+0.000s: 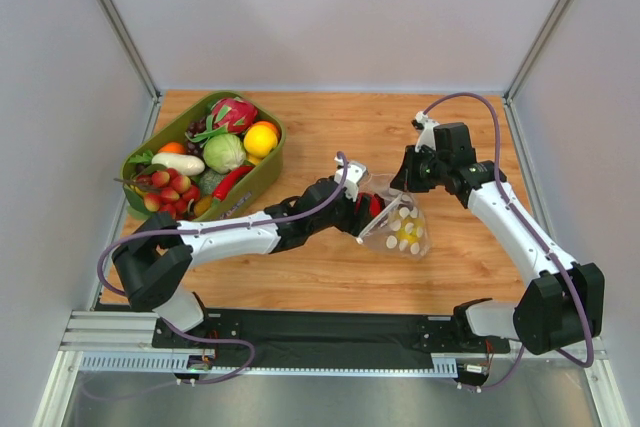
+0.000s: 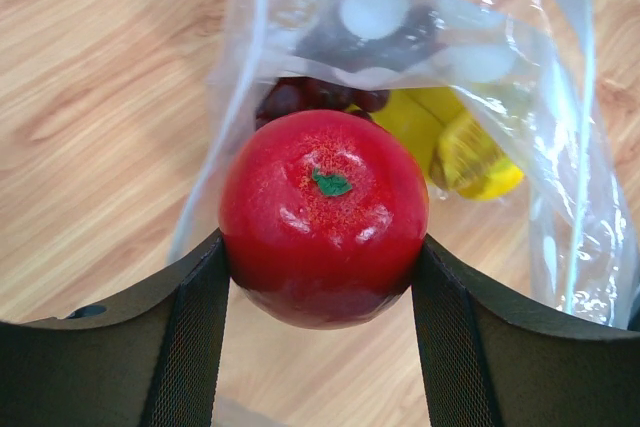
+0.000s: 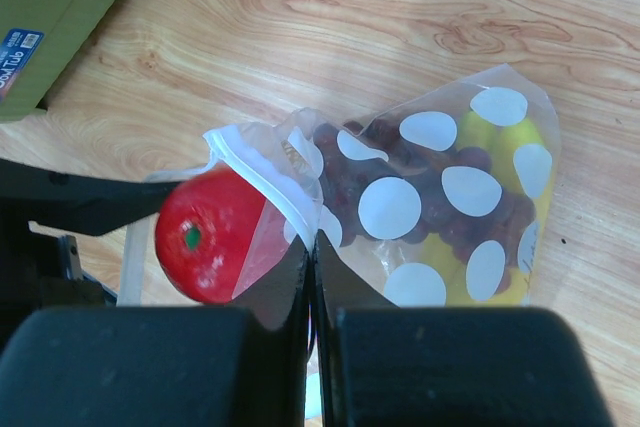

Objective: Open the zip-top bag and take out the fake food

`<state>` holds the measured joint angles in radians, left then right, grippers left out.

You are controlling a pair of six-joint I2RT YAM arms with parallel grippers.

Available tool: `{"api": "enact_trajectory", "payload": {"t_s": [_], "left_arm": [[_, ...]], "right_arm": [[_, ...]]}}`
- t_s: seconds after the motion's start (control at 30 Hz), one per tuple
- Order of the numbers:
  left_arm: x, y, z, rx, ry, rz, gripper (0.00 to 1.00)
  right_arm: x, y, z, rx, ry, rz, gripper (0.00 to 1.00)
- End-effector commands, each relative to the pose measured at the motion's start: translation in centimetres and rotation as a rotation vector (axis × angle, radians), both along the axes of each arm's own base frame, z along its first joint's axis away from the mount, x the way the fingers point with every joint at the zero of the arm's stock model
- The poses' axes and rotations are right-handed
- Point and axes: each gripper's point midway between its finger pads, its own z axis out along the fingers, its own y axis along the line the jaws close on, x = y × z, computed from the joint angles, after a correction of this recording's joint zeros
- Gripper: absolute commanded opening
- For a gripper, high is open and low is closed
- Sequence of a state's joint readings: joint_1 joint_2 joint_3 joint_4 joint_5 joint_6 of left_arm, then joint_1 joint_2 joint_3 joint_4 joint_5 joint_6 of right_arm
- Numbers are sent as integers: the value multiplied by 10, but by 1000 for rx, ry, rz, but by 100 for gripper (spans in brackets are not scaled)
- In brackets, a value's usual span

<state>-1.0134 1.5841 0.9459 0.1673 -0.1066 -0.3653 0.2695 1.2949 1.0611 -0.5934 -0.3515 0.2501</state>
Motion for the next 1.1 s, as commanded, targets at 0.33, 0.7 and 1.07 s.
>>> {"api": "enact_trajectory", "payload": {"t_s": [0.33,0.7,1.07], "left_arm": [[20,19,25,-52,-71,-55,2],[39,-20,41,-91,-71,-111,1],[13,0,70,-68,-42,-183,1]], "right_arm": [[4,-5,17,9,-71,-13,0],[-13,10,28,94,-66,54,0],[-12,3,15,53,-57,27,0]]}}
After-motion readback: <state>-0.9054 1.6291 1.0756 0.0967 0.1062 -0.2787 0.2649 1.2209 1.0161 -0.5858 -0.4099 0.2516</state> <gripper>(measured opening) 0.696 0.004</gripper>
